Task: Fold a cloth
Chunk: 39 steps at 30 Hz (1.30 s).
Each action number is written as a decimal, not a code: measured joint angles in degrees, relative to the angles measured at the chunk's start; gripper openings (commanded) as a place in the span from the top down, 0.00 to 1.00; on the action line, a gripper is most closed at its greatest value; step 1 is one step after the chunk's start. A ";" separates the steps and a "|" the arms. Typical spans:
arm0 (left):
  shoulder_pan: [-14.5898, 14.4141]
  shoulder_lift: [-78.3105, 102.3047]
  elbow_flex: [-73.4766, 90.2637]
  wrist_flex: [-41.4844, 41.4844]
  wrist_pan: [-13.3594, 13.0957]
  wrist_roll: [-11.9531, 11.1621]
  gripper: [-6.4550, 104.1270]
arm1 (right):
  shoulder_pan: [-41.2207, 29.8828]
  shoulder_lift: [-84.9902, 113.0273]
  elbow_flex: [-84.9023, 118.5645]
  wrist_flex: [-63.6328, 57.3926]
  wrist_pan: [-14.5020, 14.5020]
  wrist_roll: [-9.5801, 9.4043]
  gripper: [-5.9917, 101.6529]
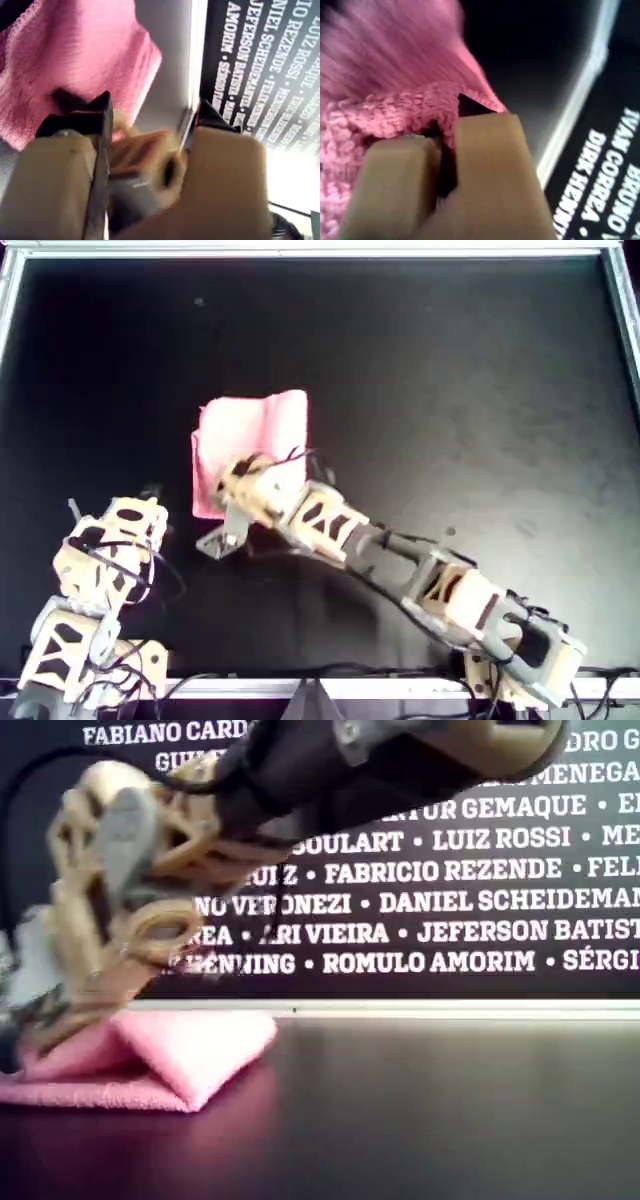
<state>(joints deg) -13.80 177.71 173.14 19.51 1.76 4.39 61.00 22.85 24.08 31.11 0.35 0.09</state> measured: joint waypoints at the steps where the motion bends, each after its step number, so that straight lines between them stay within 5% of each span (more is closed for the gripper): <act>1: 0.00 0.00 0.00 0.00 0.00 0.00 0.40 | 0.09 -0.88 0.00 0.00 -0.09 0.00 0.89; 10: 0.00 0.00 0.00 0.00 0.00 0.00 0.40 | -0.18 -2.20 0.00 0.00 0.70 0.00 0.56; 25: 0.00 0.00 0.00 0.00 0.00 0.00 0.40 | -0.18 2.72 0.09 0.62 0.70 -0.53 0.56; 39: 0.00 0.00 0.00 0.00 0.00 0.00 0.40 | -0.62 12.04 0.09 21.45 0.44 -0.53 0.60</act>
<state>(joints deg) -13.80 177.71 173.14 19.51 1.76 4.39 60.38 34.89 24.17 52.56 0.79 -0.44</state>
